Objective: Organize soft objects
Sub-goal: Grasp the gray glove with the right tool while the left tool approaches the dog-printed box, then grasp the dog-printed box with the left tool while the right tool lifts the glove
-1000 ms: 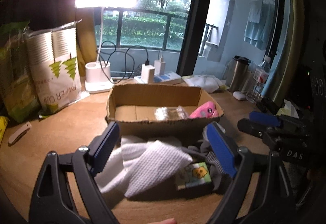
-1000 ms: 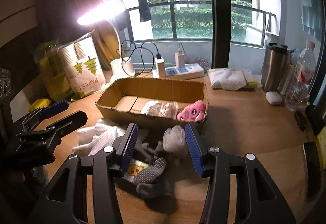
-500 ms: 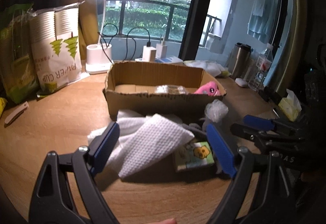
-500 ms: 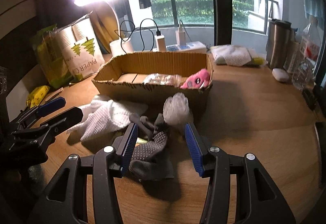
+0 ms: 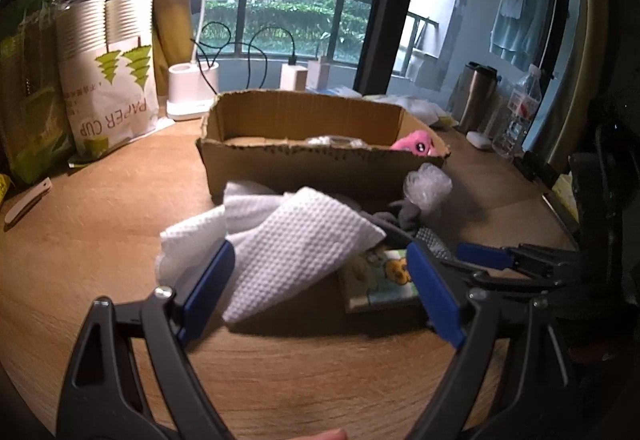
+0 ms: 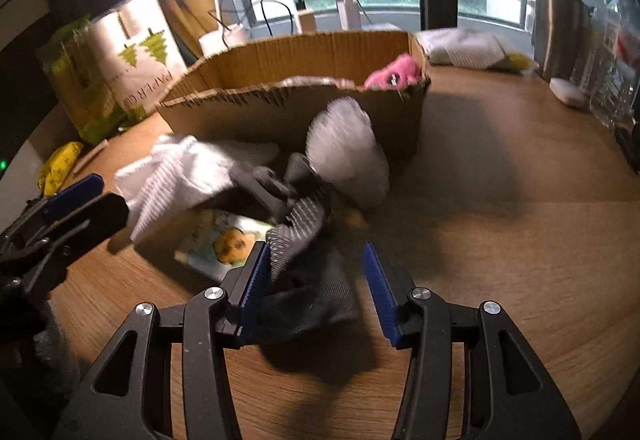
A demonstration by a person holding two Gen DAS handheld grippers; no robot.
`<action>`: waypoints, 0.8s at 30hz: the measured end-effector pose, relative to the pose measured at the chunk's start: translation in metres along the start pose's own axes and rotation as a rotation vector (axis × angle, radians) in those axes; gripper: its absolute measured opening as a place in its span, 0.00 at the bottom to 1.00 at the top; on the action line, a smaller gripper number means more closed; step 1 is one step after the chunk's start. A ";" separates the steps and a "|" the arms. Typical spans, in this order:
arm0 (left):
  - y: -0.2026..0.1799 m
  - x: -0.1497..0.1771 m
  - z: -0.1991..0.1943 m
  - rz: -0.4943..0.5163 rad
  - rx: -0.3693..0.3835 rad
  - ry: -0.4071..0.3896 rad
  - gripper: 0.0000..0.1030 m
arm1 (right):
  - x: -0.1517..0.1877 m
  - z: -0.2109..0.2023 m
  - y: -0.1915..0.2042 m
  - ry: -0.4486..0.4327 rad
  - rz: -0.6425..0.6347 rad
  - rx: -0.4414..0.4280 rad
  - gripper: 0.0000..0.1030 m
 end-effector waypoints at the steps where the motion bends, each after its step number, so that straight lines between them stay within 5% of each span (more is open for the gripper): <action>1: -0.001 0.001 0.001 0.002 0.000 0.003 0.86 | 0.003 0.002 -0.002 0.013 0.001 0.002 0.44; 7: -0.012 0.005 0.005 0.021 0.001 0.024 0.86 | 0.012 0.004 -0.005 0.024 -0.016 -0.003 0.24; 24: -0.064 0.021 0.039 0.148 -0.009 0.135 0.86 | 0.011 -0.054 -0.016 -0.120 -0.046 -0.055 0.23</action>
Point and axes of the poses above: each gripper's, at about its wrist camera, not at the fingertips, and z roughly the way its jaws point, y to its left, x to its underside, the point moved 4 cm from there along z, roughly the way its jaws point, and after that the axes turned 12 degrees about -x, right-handed, at the moved point
